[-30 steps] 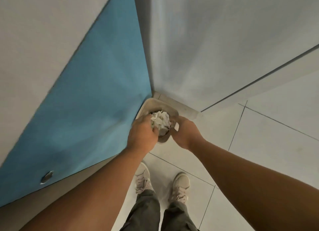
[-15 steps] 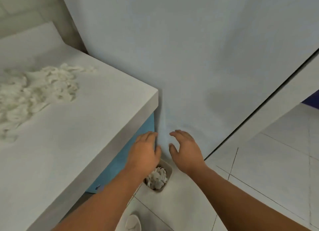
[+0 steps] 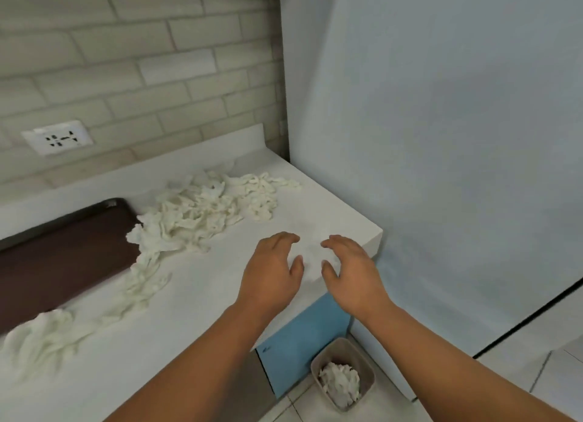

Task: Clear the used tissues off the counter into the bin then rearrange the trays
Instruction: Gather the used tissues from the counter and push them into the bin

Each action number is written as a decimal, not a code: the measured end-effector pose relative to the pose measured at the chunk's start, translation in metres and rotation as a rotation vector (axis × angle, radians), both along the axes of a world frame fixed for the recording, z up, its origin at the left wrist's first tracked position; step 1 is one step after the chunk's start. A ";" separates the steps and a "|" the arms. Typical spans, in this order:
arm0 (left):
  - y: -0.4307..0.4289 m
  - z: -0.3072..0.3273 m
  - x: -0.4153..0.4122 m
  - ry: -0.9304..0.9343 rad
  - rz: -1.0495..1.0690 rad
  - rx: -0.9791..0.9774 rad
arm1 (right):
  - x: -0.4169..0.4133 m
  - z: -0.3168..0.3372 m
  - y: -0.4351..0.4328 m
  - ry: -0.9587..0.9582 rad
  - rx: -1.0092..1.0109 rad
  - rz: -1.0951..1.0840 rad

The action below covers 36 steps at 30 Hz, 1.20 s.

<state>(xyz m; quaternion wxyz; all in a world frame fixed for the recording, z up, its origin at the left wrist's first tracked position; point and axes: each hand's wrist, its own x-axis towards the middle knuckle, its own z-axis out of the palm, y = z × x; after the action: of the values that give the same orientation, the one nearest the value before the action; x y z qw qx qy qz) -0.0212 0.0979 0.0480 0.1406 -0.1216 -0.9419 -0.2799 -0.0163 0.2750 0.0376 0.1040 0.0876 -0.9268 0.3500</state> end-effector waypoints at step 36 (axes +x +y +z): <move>-0.377 -0.048 0.015 -0.417 0.138 -0.100 | -0.065 -0.049 -0.347 -0.178 0.254 0.397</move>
<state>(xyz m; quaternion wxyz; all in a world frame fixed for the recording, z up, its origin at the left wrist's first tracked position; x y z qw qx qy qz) -0.0060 -0.2790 0.0005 -0.0444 -0.0034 -0.9694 -0.2415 -0.0811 -0.0717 -0.0119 -0.0606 0.2491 -0.9336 0.2505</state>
